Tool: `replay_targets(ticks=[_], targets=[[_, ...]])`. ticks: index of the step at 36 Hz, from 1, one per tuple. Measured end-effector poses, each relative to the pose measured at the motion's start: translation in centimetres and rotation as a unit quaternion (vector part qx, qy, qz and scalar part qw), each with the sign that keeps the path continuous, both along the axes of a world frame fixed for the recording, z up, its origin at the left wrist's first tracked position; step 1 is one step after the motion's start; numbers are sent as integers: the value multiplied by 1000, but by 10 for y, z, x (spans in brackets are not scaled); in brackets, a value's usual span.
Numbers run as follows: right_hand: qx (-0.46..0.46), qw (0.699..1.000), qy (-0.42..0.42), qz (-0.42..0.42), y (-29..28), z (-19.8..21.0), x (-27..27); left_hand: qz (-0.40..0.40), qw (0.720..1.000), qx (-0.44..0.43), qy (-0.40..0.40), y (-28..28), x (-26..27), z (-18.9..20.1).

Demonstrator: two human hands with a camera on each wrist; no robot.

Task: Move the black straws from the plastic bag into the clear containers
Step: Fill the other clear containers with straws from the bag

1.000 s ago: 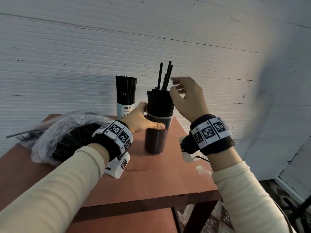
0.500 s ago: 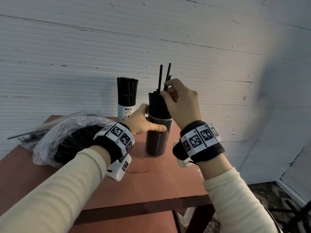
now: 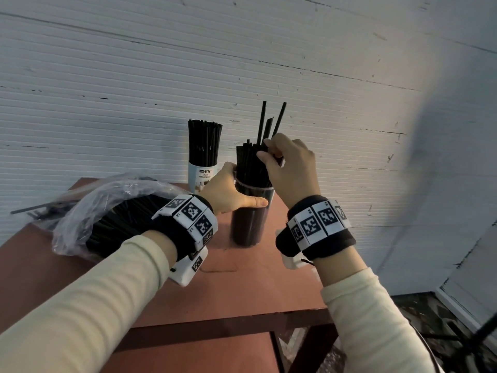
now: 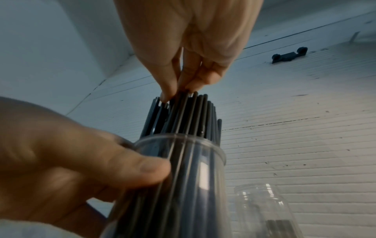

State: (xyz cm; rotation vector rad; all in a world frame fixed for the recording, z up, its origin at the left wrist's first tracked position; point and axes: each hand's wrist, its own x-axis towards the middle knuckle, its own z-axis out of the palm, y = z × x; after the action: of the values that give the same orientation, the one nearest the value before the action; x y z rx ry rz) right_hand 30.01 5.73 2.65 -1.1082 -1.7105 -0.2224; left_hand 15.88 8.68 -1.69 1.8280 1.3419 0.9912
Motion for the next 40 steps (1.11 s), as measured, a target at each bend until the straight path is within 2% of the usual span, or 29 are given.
replay_targets(ticks=[6, 13, 17, 23, 29, 35, 40], targets=[[7, 999, 17, 32, 4, -6, 6, -56, 998, -26, 3, -3, -14, 10], [5, 999, -17, 36, 4, -2, 8, -33, 999, -34, 18, 6, -24, 3], [25, 999, 6, 22, 3, 15, 6, -26, 999, -30, 23, 5, -17, 3], [56, 996, 54, 46, 0, 31, -8, -22, 999, -36, 27, 5, -18, 4], [-18, 997, 57, 53, -4, 16, -14, -22, 999, -35, 22, 6, -18, 2], [42, 998, 35, 24, -1, 2, -8, -27, 999, -35, 25, 8, -20, 1], [51, 999, -3, 2, 3, -17, -4, -33, 999, -36, 20, 8, -21, 1]])
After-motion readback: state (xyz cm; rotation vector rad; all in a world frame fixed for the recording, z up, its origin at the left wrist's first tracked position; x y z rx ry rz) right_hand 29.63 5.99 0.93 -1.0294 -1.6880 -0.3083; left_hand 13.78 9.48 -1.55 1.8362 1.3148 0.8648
